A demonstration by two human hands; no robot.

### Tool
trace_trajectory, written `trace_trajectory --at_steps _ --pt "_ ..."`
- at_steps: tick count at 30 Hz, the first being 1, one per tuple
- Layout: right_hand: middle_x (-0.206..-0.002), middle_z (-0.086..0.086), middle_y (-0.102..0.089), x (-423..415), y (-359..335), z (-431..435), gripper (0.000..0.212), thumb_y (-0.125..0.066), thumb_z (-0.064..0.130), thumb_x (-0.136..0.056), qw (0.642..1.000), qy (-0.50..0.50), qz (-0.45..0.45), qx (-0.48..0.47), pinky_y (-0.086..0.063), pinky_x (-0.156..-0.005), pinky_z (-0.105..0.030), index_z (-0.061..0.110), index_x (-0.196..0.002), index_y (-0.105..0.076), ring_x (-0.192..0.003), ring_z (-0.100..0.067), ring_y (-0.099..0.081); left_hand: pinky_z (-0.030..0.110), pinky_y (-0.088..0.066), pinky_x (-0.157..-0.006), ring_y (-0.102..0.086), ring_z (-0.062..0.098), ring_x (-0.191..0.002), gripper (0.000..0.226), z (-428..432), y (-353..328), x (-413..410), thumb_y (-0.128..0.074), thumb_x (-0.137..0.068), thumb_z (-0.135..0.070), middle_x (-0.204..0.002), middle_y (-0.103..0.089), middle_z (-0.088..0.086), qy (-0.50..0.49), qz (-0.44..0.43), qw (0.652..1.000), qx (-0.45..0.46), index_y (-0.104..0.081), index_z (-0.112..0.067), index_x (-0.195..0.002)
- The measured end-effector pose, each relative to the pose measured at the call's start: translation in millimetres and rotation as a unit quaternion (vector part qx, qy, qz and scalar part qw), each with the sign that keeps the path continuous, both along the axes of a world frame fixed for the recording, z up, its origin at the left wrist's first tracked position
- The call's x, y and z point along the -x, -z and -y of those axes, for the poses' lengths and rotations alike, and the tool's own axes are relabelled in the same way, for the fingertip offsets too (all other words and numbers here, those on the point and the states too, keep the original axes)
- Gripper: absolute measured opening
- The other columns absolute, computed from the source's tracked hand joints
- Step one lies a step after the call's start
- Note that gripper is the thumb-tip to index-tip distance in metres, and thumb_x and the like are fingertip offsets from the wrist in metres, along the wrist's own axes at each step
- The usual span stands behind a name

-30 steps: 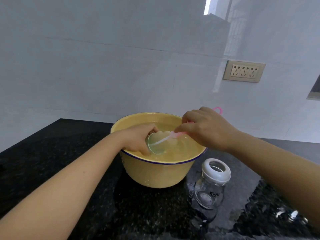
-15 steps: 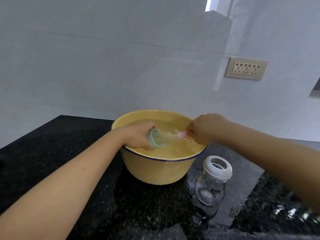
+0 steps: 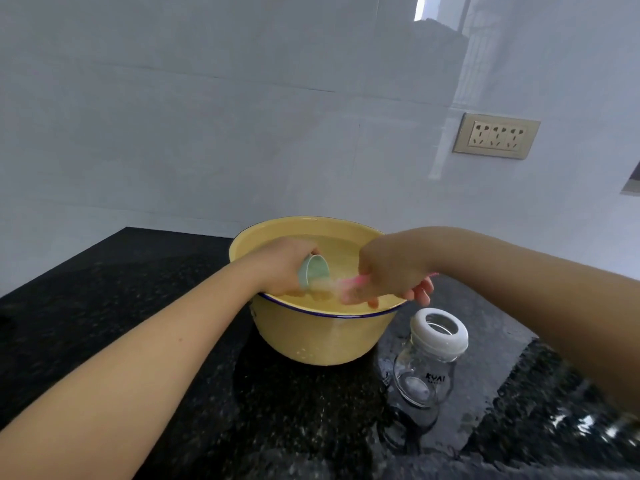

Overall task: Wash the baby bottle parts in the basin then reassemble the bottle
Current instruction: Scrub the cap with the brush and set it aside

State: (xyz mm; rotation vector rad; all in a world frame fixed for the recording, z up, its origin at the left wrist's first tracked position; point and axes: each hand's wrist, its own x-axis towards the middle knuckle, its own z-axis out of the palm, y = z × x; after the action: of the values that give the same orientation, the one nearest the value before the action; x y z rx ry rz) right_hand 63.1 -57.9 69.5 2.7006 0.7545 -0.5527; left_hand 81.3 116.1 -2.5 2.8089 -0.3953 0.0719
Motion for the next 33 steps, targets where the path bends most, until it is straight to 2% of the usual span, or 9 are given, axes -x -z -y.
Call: trace_trajectory --at_steps 2,5,10,15,18,20,26,30,33 --pt "-0.048 0.002 -0.056 -2 -6 0 0.031 -0.059 0.038 -0.086 0.999 -0.007 0.006 -0.038 -0.042 -0.040 -0.016 0.009 -0.078 -0.067 -0.037 -0.012 -0.053 0.025 -0.044 -0.077 -0.052 0.014 -0.097 0.050 0 -1 1 -0.070 -0.076 -0.014 -0.111 -0.057 -0.008 0.001 0.003 1.000 0.022 -0.052 -0.026 -0.121" --pt "-0.049 0.005 -0.056 -6 -14 3 0.021 -0.063 0.022 -0.078 0.994 -0.027 0.043 -0.099 -0.040 -0.036 -0.014 0.002 -0.084 -0.069 -0.032 -0.007 -0.049 0.021 -0.038 -0.070 -0.050 0.012 -0.092 0.048 1 -3 2 -0.070 -0.077 -0.011 -0.103 -0.053 -0.011 0.023 -0.006 0.999 0.027 -0.052 -0.025 -0.120" --pt "-0.060 0.007 -0.066 -17 -24 5 0.018 -0.066 0.031 -0.078 0.972 -0.073 0.148 -0.168 -0.046 -0.050 -0.012 0.019 -0.090 -0.071 -0.047 -0.006 -0.062 0.035 -0.051 -0.080 -0.056 0.017 -0.093 0.043 1 -4 1 -0.076 -0.070 -0.015 -0.102 -0.059 -0.005 0.028 -0.014 0.999 0.036 -0.054 -0.022 -0.106" --pt "-0.085 0.006 -0.072 -34 -16 17 0.016 -0.060 0.043 -0.086 0.960 -0.075 0.202 -0.179 -0.050 -0.071 -0.024 0.031 -0.093 -0.068 -0.055 -0.003 -0.062 0.033 -0.049 -0.087 -0.053 0.017 -0.103 0.054 0 -4 1 -0.074 -0.075 -0.019 -0.115 -0.055 -0.006 0.023 -0.024 0.998 0.046 -0.046 -0.025 -0.121" --pt "-0.106 0.008 -0.063 -37 -7 24 0.024 -0.052 0.044 -0.092 0.947 -0.090 0.278 -0.131 -0.044 -0.079 -0.027 0.035 -0.110 -0.065 -0.092 -0.012 -0.059 0.027 -0.044 -0.089 -0.051 0.015 -0.108 0.065 -1 -3 1 -0.074 -0.078 -0.020 -0.123 -0.051 -0.007 0.019 -0.030 0.997 0.068 -0.039 -0.023 -0.132" --pt "-0.115 0.002 -0.061 -39 -2 29 0.028 -0.047 0.044 -0.095 0.944 -0.072 0.304 -0.107 -0.045 -0.082 -0.031 0.034 -0.115 -0.062 -0.103 -0.021 -0.058 0.027 -0.044 -0.089 -0.051 0.015 -0.108 0.066 -2 -3 0 -0.074 -0.077 -0.020 -0.124 -0.052 -0.006 0.021 -0.034 0.997 0.073 -0.038 -0.024 -0.133" --pt "-0.105 -0.006 -0.061 -32 23 28 0.042 -0.032 0.047 -0.099 0.963 -0.037 0.262 -0.058 -0.046 -0.075 -0.031 0.021 -0.111 -0.063 -0.090 -0.026 -0.057 0.030 -0.046 -0.092 -0.050 0.015 -0.109 0.066 -4 -1 -2 -0.074 -0.077 -0.022 -0.126 -0.052 -0.005 -0.001 -0.013 0.997 0.074 -0.039 -0.024 -0.133" --pt "-0.071 0.000 -0.048 -23 32 28 0.055 -0.025 0.052 -0.098 0.980 -0.032 0.187 -0.062 -0.040 -0.072 -0.031 0.011 -0.081 -0.057 -0.078 -0.025 -0.049 0.029 -0.046 -0.090 -0.050 0.016 -0.109 0.065 -3 -1 0 -0.073 -0.078 -0.020 -0.126 -0.052 -0.003 -0.011 0.003 0.997 0.071 -0.039 -0.023 -0.133" --pt "-0.075 -0.008 -0.060 -14 30 27 0.069 -0.026 0.062 -0.093 0.987 -0.038 0.143 -0.069 -0.044 -0.069 -0.033 0.004 -0.085 -0.062 -0.078 -0.028 -0.058 0.027 -0.044 -0.089 -0.050 0.016 -0.109 0.065 -2 -1 1 -0.072 -0.079 -0.020 -0.127 -0.052 -0.002 -0.015 0.020 0.997 0.077 -0.038 -0.022 -0.134"
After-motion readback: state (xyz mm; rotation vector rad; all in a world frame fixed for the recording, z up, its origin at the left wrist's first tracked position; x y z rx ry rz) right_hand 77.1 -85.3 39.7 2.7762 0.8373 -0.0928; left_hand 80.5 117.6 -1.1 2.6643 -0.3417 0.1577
